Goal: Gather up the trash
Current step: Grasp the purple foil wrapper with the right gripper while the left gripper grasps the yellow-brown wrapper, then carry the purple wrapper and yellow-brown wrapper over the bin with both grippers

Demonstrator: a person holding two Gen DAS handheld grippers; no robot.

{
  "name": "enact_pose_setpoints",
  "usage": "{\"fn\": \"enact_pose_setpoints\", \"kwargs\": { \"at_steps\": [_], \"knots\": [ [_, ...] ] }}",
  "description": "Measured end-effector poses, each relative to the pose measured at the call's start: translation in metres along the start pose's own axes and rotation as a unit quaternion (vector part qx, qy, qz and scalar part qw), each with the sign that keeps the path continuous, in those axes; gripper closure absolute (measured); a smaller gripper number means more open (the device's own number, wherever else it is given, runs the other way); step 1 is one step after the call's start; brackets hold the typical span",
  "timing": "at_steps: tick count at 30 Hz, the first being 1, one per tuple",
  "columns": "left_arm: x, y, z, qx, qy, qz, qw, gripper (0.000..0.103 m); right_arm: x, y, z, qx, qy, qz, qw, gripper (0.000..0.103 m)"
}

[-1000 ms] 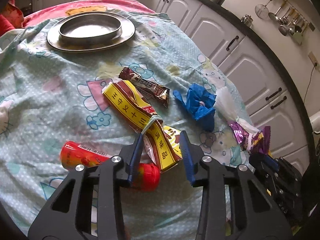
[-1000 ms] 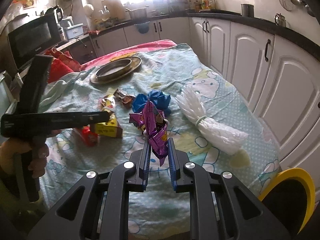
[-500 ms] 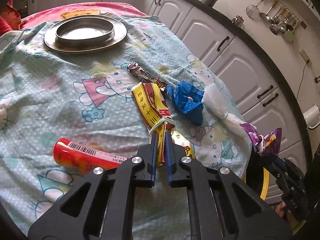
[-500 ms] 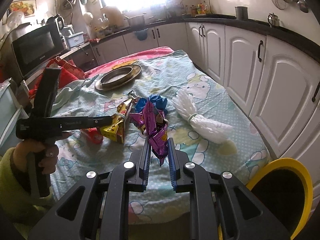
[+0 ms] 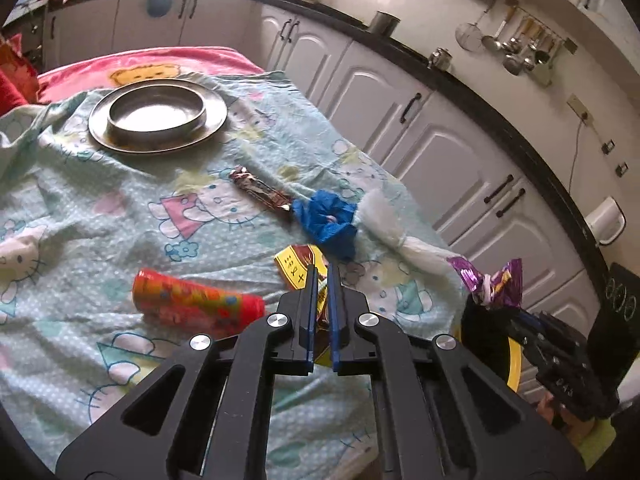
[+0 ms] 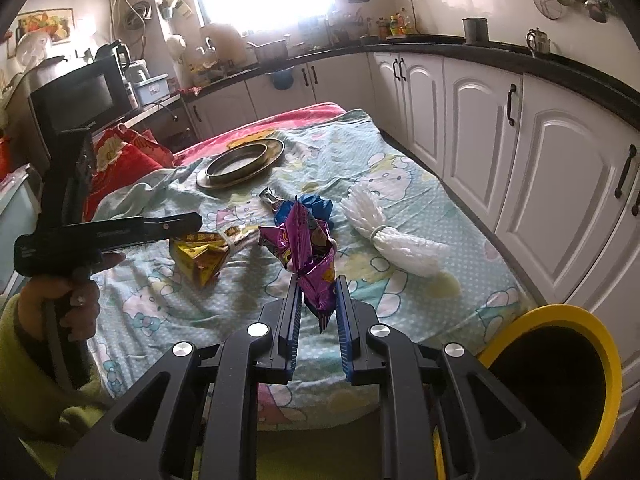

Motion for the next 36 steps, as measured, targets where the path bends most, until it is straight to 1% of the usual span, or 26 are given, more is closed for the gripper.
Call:
{"fn": "enact_pose_setpoints", "kwargs": {
  "at_steps": [4, 9, 12, 14, 16, 17, 18, 20, 21, 22, 24, 26, 28, 33, 36],
  "knots": [
    [-0.006, 0.01, -0.007, 0.022, -0.001, -0.018, 0.9996, 0.102, -0.002, 0.0, 0.008, -0.006, 0.003, -0.006, 1.0, 0.087],
    [-0.014, 0.03, -0.015, 0.048, -0.002, -0.038, 0.9981, 0.102, -0.007, 0.001, 0.017, -0.012, 0.007, -0.012, 1.0, 0.087],
    [-0.02, 0.043, -0.016, 0.055, -0.015, -0.061, 0.9965, 0.102, -0.012, 0.001, 0.021, -0.017, 0.01, -0.02, 1.0, 0.087],
    [-0.021, 0.047, -0.013, 0.051, -0.025, -0.072, 0.9958, 0.096, -0.014, 0.001, 0.025, -0.02, 0.011, -0.025, 0.999, 0.087],
    [-0.02, 0.047, -0.009, 0.041, -0.042, -0.085, 0.9946, 0.07, -0.016, 0.002, 0.028, -0.022, 0.012, -0.028, 0.999, 0.087],
    [-0.018, 0.046, -0.008, 0.036, -0.051, -0.093, 0.9937, 0.067, -0.016, 0.002, 0.029, -0.023, 0.012, -0.03, 0.999, 0.087],
    [-0.016, 0.046, -0.006, 0.033, -0.064, -0.103, 0.9921, 0.066, -0.017, 0.002, 0.029, -0.023, 0.012, -0.032, 0.999, 0.087],
    [-0.013, 0.045, -0.006, 0.035, -0.076, -0.102, 0.9912, 0.065, -0.019, 0.002, 0.032, -0.025, 0.013, -0.034, 0.999, 0.087],
    [-0.009, 0.046, -0.007, 0.036, -0.089, -0.107, 0.9896, 0.063, -0.019, 0.002, 0.033, -0.026, 0.013, -0.036, 0.999, 0.087],
    [-0.007, 0.047, -0.009, 0.039, -0.101, -0.113, 0.9877, 0.06, -0.02, 0.001, 0.035, -0.028, 0.013, -0.038, 0.999, 0.087],
    [-0.002, 0.051, -0.015, 0.057, -0.116, -0.115, 0.9849, 0.058, -0.023, 0.0, 0.038, -0.032, 0.015, -0.042, 0.999, 0.087],
    [0.003, 0.059, -0.022, 0.076, -0.119, -0.109, 0.9839, 0.058, -0.025, -0.002, 0.044, -0.038, 0.016, -0.045, 0.998, 0.087],
    [0.004, 0.066, -0.03, 0.09, -0.121, -0.108, 0.9825, 0.055, -0.028, -0.003, 0.05, -0.046, 0.017, -0.05, 0.998, 0.087],
    [0.0, 0.072, -0.038, 0.095, -0.128, -0.117, 0.9803, 0.054, -0.038, -0.005, 0.072, -0.069, 0.028, -0.062, 0.995, 0.087],
    [-0.002, 0.075, -0.038, 0.096, -0.12, -0.118, 0.981, 0.055, -0.046, -0.007, 0.087, -0.086, 0.041, -0.069, 0.993, 0.087]
  ]
}}
Point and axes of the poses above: each gripper's, at about its wrist camera, not at the fingertips, and z roughly against the way its jaws point, x to its left, y to its underside, the point moved 6 cm from there along -z, roughly the way its jaws point, and after that the axes turned 3 degrees about -x, right-handed, at the moved point
